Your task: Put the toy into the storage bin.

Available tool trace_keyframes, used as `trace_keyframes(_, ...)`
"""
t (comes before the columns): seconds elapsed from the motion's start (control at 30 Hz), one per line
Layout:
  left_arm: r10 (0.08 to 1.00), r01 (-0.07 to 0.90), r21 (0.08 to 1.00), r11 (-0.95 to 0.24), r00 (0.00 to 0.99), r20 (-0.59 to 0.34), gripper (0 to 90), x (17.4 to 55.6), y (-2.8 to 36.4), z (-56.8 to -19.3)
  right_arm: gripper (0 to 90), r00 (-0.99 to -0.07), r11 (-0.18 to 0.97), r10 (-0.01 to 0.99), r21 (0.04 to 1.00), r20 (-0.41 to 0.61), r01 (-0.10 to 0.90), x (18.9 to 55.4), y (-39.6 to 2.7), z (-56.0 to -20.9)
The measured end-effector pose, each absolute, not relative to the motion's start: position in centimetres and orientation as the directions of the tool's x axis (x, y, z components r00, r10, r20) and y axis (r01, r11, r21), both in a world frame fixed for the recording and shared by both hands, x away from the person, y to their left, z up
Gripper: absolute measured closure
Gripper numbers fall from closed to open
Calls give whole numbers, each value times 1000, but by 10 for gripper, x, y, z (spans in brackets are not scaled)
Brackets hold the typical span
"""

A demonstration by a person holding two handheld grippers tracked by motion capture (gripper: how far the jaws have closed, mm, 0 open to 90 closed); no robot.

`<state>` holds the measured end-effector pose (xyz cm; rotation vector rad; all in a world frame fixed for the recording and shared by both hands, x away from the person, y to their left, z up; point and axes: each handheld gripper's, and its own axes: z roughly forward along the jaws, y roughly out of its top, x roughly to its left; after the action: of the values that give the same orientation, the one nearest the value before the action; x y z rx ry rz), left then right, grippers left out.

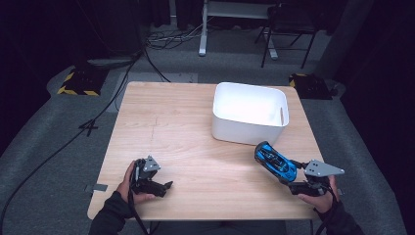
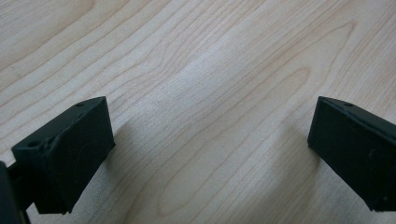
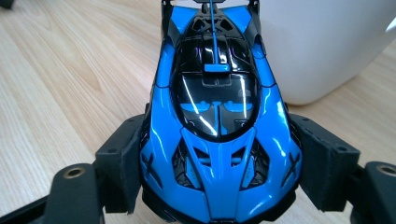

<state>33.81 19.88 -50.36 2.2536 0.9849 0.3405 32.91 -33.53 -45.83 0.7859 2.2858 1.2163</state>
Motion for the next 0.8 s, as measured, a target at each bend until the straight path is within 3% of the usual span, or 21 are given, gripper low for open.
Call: trace_keyframes(0.8,732,561,655,-506,681,-19,5,338,199,-504,267,-728,407,659,904,-189,134,334,-330,-398)
